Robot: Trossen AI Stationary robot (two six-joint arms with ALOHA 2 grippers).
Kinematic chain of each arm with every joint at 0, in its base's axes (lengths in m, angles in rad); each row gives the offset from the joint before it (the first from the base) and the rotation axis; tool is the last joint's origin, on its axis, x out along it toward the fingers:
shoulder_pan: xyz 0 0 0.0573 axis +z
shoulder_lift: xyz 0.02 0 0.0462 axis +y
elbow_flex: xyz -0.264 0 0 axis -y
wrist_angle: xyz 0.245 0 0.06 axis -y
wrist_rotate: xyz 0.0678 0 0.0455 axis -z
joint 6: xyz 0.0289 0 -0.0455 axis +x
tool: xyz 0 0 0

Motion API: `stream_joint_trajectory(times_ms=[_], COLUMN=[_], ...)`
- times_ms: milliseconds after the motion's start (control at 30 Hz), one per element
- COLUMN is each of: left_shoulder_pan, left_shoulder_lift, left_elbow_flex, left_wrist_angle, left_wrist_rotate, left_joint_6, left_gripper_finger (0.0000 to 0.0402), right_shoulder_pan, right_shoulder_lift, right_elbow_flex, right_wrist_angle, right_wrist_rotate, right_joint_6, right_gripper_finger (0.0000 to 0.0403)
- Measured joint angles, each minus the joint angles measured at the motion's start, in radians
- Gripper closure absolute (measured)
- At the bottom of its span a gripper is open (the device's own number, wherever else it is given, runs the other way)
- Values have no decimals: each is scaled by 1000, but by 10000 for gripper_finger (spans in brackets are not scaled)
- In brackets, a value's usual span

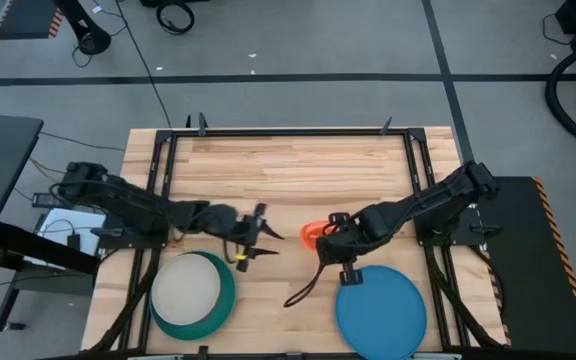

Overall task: Stack plastic plates
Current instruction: Stack the stacked transparent plates on top of the gray plate

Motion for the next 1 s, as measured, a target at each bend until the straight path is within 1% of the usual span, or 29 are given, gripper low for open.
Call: stream_joint_trajectory(times_ms=[67,100,200,300,400,567,700,933,1000], left_shoulder_pan=[29,41,67,85,93,92,93,100,102], left_shoulder_lift=[58,86,163,229,284,318,318,318,318], left_elbow_flex=[61,90,154,208,248,272,274,274,274], left_wrist_angle=[-12,-19,-31,-27,-12,53,56,17,21], left_wrist_rotate=[85,110,116,117,140,148,158,159,159], left_joint_6=[5,13,30,41,83,74,48,26,25], left_gripper_finger=[199,192,179,180,185,186,191,229,242], right_shoulder_pan=[-10,-15,-23,-26,-34,-43,-42,-43,-42], right_shoulder_lift=[0,1,3,3,3,3,3,3,3], right_elbow_flex=[0,0,0,-2,-2,-2,-3,-3,-3], right_wrist_angle=[5,5,12,37,51,53,69,101,103], right_wrist_rotate=[-5,-5,-3,6,6,35,49,57,76], right_joint_6=[-11,-13,-28,-48,-56,-67,-85,-118,-124], right_gripper_finger=[395,395,395,395,395,395,395,395,395])
